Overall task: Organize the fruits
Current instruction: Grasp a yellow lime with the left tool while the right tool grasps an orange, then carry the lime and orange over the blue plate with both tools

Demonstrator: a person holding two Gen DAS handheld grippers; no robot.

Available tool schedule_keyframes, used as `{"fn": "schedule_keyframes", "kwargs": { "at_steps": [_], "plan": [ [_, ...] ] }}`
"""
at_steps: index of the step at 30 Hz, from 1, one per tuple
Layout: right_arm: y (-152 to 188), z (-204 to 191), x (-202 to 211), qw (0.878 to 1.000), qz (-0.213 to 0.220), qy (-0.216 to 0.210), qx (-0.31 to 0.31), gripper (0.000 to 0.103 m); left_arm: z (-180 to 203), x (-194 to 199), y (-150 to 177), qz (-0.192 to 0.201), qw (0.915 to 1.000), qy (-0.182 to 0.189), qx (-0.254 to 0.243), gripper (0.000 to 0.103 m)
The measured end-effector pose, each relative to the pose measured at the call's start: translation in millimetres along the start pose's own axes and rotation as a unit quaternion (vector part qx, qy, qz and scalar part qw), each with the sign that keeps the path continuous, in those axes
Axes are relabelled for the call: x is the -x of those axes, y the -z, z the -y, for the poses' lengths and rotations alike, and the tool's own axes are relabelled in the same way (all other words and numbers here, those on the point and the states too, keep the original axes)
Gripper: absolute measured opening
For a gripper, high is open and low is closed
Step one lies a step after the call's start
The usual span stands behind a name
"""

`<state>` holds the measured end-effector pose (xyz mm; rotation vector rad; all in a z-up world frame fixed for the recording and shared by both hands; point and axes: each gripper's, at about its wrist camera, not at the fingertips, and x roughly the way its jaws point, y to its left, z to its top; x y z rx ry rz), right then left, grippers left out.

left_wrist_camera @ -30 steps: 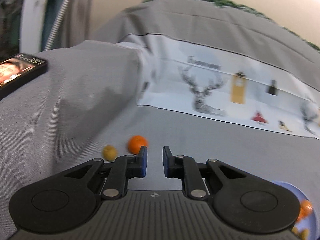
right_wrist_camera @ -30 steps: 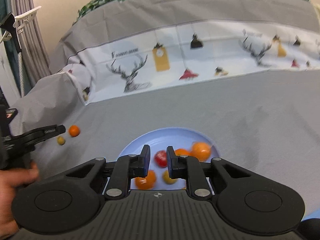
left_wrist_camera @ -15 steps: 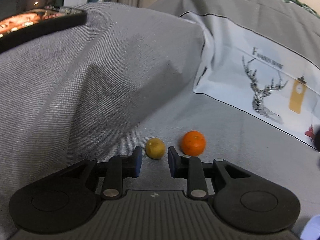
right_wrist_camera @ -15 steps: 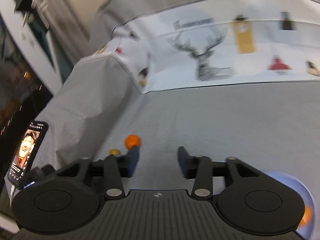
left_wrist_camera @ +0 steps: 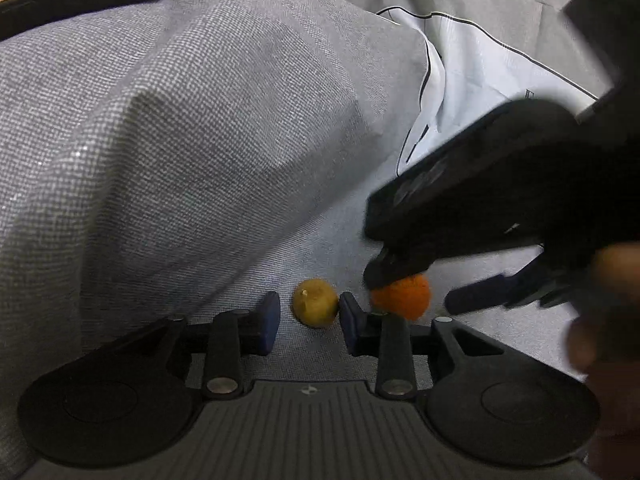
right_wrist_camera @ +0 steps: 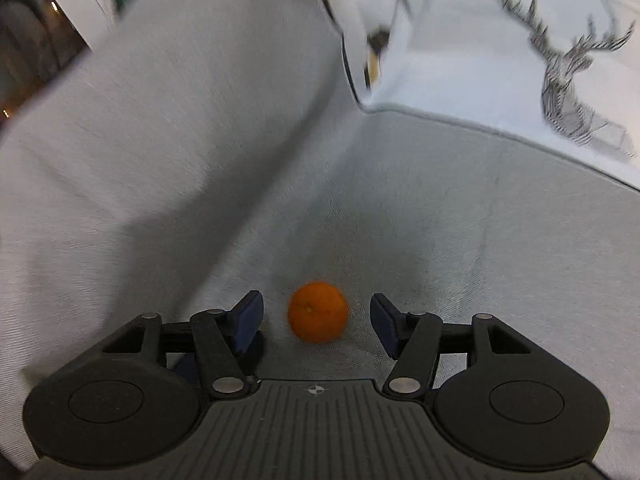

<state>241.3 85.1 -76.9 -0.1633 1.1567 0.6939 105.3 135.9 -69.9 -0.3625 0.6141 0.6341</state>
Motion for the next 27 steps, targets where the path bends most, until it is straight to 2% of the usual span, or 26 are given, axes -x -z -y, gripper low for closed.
{"fn": "schedule_keyframes", "kwargs": {
  "at_steps": [1,2,4,5,8,12,19,27],
  "plan": [
    [-0.6,-0.1,-5.6,1.0,-0.007,0.006,-0.002,0.061,0.1,-0.3,0.2,-0.001,1.0,0.003,-0.002,0.026],
    [1.6,-1.2,-5.2,1.0,-0.004,0.008,-0.003,0.06,-1.6,-1.2,-0.7,-0.001,1.0,0.005,-0.004,0.027],
    [2.1,-1.3,-2.0,1.0,0.004,0.001,-0.002,0.038,-2.1,-1.5,-1.2,-0.001,1.0,0.005,-0.004,0.026],
    [2.8,1.0,0.4,1.0,0.004,-0.007,-0.01,0.036,-2.6,-1.4,-1.2,-0.002,1.0,0.006,-0.003,0.026],
    [8.8,8.4,16.3,1.0,0.02,0.005,-0.018,0.036,-2.7,0.3,-2.6,-0.003,0.9999,0.014,-0.005,0.026],
    [27.2,31.4,57.4,0.997,0.056,0.009,-0.055,0.036,0.9,10.1,-2.1,0.009,0.9992,0.033,-0.019,0.026],
    [102.5,54.6,148.3,0.986,0.134,0.04,-0.087,0.036,4.6,38.8,3.5,0.013,0.9926,0.106,-0.058,0.026],
    [211.2,59.5,224.2,0.966,0.227,0.046,-0.114,0.036,21.7,91.7,18.4,0.024,0.971,0.196,-0.135,0.026]
  ]
}}
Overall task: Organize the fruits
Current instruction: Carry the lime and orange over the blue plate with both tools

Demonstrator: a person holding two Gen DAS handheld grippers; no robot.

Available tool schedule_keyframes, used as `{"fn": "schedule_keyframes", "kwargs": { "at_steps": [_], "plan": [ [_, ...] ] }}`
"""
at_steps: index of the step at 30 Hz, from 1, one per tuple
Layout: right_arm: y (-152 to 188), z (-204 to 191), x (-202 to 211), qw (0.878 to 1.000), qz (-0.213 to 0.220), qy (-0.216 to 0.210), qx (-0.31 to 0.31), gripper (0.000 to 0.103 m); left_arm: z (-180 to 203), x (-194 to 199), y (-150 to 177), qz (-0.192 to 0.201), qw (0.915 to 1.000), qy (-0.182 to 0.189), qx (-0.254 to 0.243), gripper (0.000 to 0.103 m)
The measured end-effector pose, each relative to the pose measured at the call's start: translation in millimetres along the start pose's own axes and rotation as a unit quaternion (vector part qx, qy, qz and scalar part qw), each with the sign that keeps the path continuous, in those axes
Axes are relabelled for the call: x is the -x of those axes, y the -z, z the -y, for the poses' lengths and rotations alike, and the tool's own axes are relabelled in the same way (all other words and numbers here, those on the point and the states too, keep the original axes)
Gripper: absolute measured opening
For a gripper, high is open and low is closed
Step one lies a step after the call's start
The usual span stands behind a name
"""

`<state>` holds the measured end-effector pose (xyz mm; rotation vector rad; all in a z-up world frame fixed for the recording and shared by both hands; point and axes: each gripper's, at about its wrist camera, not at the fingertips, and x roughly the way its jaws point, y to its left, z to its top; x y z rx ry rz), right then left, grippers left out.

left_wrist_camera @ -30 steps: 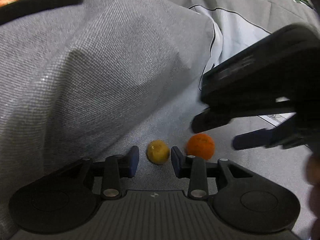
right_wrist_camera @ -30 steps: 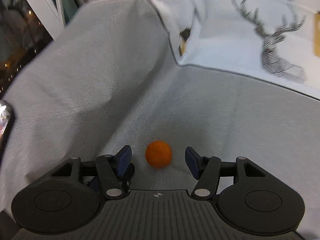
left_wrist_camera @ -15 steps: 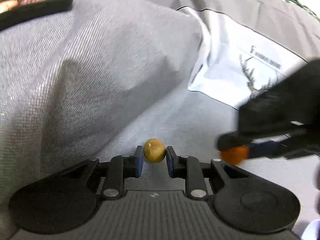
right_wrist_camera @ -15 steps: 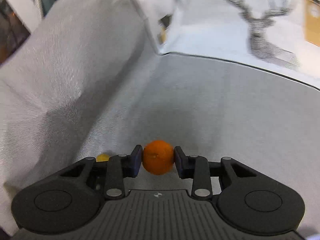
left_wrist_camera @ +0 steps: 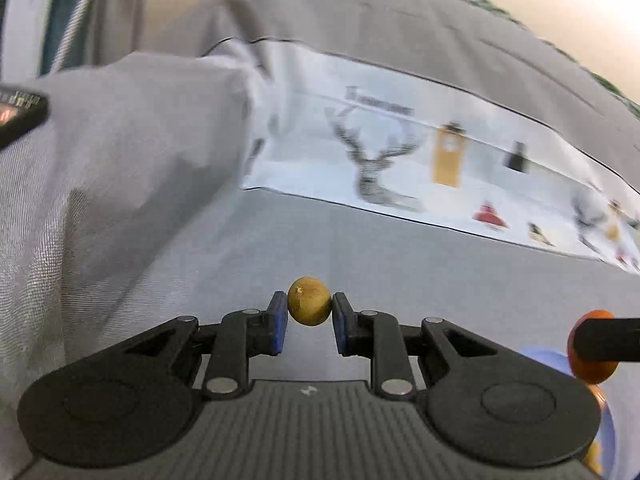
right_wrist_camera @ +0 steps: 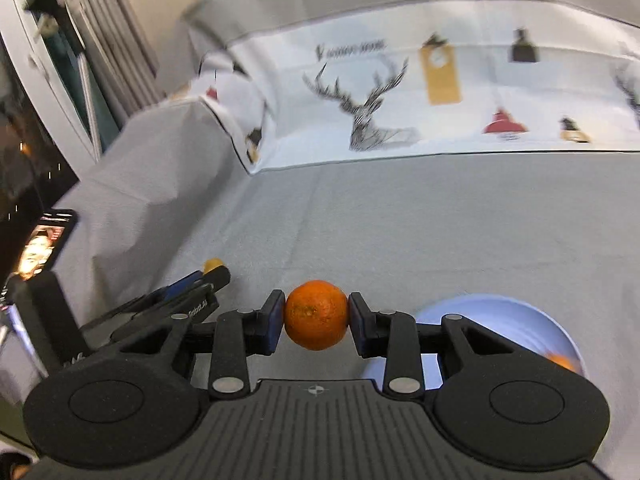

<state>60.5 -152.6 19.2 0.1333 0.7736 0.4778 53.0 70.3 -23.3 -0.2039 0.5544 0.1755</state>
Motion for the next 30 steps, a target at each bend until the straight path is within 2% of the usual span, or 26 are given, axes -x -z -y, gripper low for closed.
{"fn": "schedule_keyframes", "kwargs": {
  "at_steps": [4,12,18,20,30],
  "plan": [
    [23.8,12.0,38.9,0.999,0.037,0.002,0.002,0.036,16.4,25.0,4.8,0.005,0.9984,0.043,-0.037,0.026],
    [69.8,53.6,93.7,0.996,0.083,0.026,-0.003,0.036,30.5,73.5,20.4,-0.005,0.994,0.082,-0.072,0.026],
    [96.0,83.1,96.4,0.991,0.107,0.041,-0.061,0.036,44.1,85.7,30.9,-0.014,0.9902,0.097,-0.1,0.026],
    [97.1,85.2,97.7,0.99,0.118,0.04,-0.061,0.036,44.8,85.0,32.6,-0.02,0.9898,0.098,-0.101,0.026],
    [103.8,99.3,83.7,0.99,0.112,0.034,-0.08,0.036,45.7,84.1,34.6,-0.028,0.9901,0.09,-0.104,0.026]
  ]
}}
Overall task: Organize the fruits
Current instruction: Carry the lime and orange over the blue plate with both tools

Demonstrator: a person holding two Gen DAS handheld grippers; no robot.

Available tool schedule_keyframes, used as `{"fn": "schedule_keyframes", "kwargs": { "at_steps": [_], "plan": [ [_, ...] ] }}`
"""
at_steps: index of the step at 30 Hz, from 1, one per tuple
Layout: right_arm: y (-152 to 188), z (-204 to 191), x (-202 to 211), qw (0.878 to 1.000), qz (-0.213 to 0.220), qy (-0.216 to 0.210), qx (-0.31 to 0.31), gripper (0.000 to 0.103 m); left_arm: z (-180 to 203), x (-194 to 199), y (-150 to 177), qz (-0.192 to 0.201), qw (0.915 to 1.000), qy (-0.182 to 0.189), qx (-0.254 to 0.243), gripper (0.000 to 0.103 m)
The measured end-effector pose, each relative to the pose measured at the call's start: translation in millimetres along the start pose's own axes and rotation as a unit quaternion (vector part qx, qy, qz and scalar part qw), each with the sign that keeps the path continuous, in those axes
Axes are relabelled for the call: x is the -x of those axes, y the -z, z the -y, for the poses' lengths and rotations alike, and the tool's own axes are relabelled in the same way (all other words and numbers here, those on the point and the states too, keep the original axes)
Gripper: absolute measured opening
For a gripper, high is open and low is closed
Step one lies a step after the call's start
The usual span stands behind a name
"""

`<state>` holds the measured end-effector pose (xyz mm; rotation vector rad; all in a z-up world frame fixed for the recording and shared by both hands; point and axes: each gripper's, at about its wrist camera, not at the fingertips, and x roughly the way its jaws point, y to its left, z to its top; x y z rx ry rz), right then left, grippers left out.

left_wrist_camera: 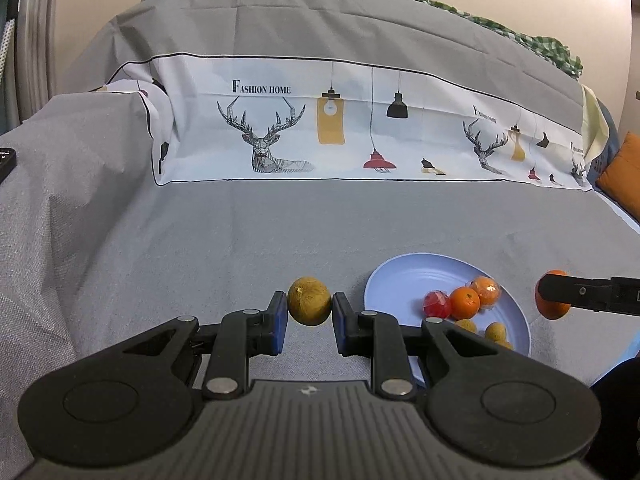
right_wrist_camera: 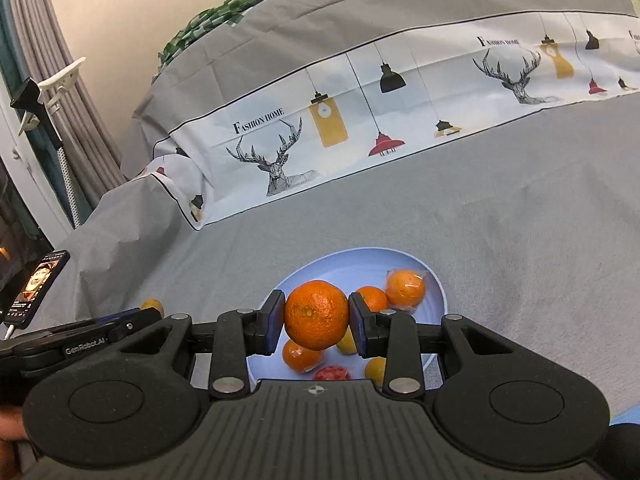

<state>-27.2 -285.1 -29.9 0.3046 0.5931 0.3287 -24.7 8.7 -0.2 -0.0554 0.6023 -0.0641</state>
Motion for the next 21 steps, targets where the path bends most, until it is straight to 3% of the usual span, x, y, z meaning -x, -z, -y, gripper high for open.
{"fn": "schedule_keyframes", "kwargs": {
  "at_steps": [21],
  "plan": [
    [4.0,-7.4,-2.3,0.999,0.003,-0.002,0.04,0.036,12.0,-9.9,5.2,-0.006,0.9995,-0.004,-0.031,0.026]
  ]
}}
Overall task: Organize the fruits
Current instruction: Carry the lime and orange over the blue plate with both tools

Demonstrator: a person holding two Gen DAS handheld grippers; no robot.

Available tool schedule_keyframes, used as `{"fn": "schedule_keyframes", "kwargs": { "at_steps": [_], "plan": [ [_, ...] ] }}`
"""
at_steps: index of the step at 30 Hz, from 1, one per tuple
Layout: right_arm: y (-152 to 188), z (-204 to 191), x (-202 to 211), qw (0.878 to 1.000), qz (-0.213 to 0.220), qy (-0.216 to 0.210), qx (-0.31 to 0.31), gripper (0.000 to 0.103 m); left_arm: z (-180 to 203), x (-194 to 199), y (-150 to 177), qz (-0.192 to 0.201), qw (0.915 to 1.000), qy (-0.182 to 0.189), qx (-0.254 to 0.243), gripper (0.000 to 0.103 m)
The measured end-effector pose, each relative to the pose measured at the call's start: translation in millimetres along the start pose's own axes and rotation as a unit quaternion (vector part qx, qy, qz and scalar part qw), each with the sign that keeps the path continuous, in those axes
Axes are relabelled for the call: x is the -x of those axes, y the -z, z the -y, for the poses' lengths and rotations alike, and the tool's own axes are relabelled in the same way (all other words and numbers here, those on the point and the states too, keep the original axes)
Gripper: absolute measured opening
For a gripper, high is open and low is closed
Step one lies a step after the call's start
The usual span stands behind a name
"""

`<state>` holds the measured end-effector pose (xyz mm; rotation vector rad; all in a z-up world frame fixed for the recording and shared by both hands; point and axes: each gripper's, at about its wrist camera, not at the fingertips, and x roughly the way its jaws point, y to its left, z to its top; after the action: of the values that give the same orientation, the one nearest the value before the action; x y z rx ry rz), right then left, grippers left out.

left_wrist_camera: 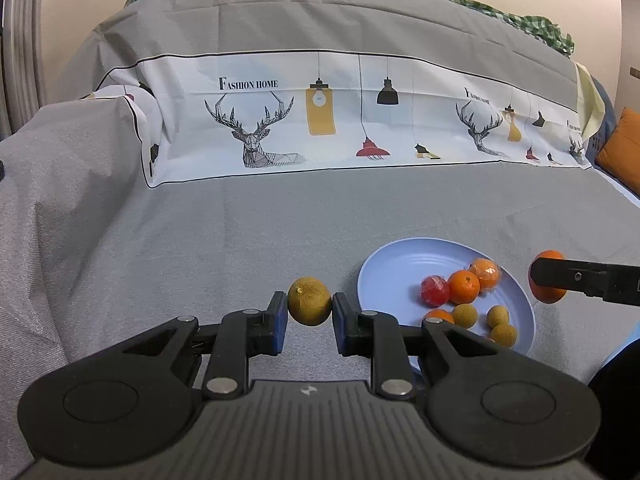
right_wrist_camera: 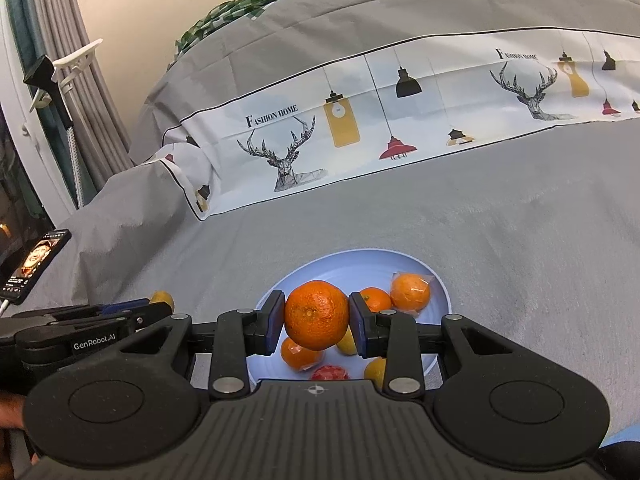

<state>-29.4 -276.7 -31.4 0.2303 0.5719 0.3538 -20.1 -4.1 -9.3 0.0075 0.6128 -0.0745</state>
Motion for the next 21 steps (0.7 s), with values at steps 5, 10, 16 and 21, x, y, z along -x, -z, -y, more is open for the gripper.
{"fn": "schedule_keyframes", "kwargs": {
  "at_steps": [5,10,16,21],
  "plan": [
    [0.6,-1.7,-1.3,1.0,-0.002,0.003,0.003,0.036,-1.2,-0.2,0.5,0.001,1.0,0.002,0.002,0.026],
    [0.9,-3.7,-2.0,1.0,-0.004,0.005,0.008,0.036,-2.3,-0.1,0.5,0.001,1.0,0.003,0.004,0.026],
    [1.3,-4.7,-2.1,1.0,-0.004,0.007,0.013,0.036,-3.4,0.3,0.3,0.001,1.0,0.005,0.006,0.026],
    [1.5,-5.2,-3.0,1.0,-0.005,0.008,0.014,0.036,-4.3,0.0,-0.2,0.002,0.9999,0.008,0.01,0.026]
  ]
}}
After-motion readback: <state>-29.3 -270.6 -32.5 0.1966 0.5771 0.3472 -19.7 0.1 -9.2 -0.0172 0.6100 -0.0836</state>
